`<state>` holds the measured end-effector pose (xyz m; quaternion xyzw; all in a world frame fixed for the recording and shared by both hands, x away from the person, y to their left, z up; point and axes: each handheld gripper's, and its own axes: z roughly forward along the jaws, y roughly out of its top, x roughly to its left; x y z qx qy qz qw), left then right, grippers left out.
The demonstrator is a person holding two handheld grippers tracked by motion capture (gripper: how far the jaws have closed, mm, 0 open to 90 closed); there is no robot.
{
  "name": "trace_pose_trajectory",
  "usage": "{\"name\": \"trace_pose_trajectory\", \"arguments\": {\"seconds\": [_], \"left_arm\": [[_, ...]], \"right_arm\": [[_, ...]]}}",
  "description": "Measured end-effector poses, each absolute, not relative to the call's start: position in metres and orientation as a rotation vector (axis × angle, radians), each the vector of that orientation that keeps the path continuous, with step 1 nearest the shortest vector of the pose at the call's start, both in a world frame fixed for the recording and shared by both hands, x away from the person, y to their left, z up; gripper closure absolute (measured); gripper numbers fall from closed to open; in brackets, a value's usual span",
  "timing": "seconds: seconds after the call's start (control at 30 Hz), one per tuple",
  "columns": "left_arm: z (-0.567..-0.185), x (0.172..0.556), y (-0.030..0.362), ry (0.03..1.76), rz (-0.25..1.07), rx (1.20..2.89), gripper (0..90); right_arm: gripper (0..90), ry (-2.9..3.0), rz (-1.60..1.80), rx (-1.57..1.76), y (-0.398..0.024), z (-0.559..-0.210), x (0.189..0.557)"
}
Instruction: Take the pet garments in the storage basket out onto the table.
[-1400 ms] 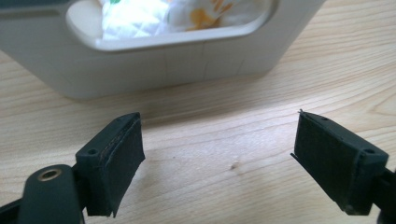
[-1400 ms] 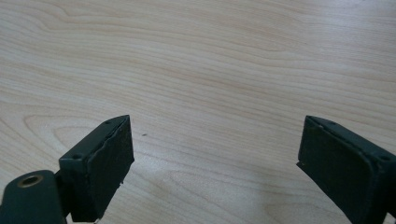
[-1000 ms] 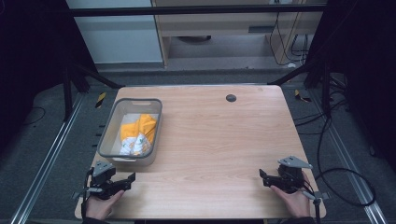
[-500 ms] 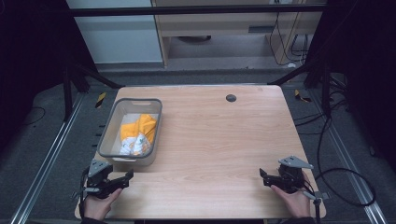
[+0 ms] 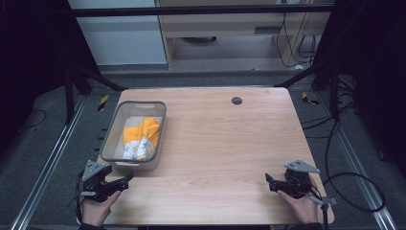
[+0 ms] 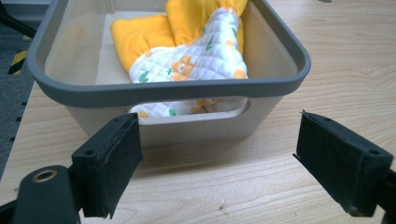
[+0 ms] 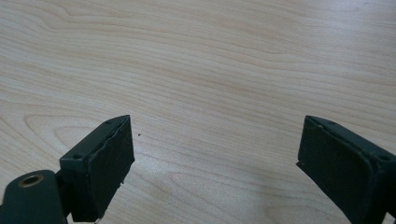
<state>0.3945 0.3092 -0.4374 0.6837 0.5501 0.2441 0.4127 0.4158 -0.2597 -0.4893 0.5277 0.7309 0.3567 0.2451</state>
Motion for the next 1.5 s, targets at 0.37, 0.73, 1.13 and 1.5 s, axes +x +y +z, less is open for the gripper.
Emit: {"name": "trace_pose_trajectory", "arguments": {"seconds": [0.37, 0.73, 1.13, 1.5], "left_arm": [[-0.424, 0.395, 0.307, 1.353, 0.621, 1.722, 12.5], [-0.410, 0.398, 0.303, 1.310, 0.622, 1.735, 12.3], [-0.390, 0.407, 0.306, 1.286, 0.630, 1.745, 12.0], [-0.376, 0.431, 0.300, 1.273, 0.631, 1.787, 11.8]], "right_arm": [[10.5, 1.993, 0.977, 1.433, -0.259, -0.489, 0.415], [10.4, 1.997, 0.981, 1.420, -0.259, -0.490, 0.416], [10.3, 1.991, 0.984, 1.427, -0.259, -0.490, 0.415], [10.2, 1.991, 0.979, 1.432, -0.260, -0.491, 0.416]]}}
